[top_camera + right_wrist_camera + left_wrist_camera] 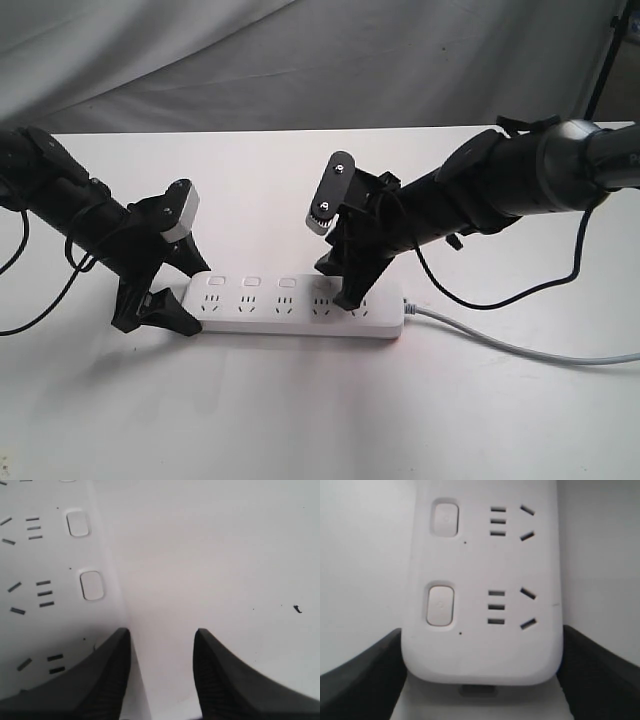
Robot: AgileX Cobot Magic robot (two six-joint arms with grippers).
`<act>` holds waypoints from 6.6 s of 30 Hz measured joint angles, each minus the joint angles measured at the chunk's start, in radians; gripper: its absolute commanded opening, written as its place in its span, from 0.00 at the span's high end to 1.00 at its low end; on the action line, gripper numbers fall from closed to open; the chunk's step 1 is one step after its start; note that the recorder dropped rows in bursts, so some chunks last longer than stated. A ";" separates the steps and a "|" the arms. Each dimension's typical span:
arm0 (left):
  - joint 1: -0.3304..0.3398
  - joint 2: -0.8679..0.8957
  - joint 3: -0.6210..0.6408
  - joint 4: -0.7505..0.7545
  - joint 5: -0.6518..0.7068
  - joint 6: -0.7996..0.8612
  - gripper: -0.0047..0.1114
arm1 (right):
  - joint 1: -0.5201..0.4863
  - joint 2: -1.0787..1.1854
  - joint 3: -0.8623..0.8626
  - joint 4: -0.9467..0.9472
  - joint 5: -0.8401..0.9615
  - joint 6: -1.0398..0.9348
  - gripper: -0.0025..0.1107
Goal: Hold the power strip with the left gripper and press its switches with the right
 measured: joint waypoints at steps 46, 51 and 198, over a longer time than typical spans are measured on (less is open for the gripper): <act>0.000 0.000 0.000 0.000 0.000 0.000 0.47 | 0.010 0.013 0.000 0.011 0.000 -0.002 0.64; 0.000 0.000 0.000 0.000 0.000 0.000 0.47 | 0.010 0.013 0.000 0.011 0.000 -0.002 0.64; 0.000 0.000 0.000 0.000 0.000 0.000 0.47 | -0.060 -0.027 0.119 0.071 -0.020 0.002 0.64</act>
